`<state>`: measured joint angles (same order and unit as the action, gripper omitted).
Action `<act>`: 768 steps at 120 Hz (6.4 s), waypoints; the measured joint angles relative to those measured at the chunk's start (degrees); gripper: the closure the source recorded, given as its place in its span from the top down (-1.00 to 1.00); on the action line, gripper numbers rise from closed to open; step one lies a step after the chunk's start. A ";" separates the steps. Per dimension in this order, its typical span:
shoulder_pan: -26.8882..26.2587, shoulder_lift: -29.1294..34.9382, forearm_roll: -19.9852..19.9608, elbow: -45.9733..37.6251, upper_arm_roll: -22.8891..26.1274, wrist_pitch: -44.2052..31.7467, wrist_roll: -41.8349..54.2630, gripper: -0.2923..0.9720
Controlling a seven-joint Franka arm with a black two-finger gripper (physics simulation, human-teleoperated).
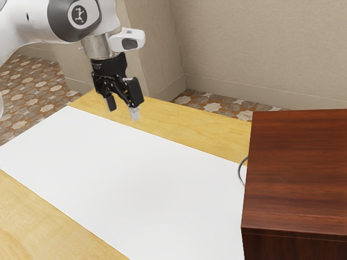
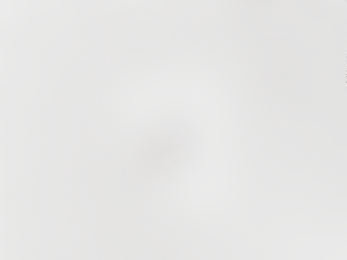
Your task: Pull the drawer handle with one arm to open the drawer
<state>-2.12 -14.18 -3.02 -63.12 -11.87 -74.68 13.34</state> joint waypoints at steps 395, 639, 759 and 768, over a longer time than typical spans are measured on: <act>1.93 15.83 -33.28 -45.11 19.41 -51.29 -31.73 -0.26; 0.34 19.62 -33.29 -50.64 14.88 -51.44 -29.75 -0.58; 0.30 25.66 -33.29 -56.80 8.64 -50.24 -27.33 -0.59; 0.19 26.73 -33.27 -57.69 7.94 -50.15 -27.16 -0.58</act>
<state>-1.94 12.56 -36.28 -120.81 -3.93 -124.83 -13.82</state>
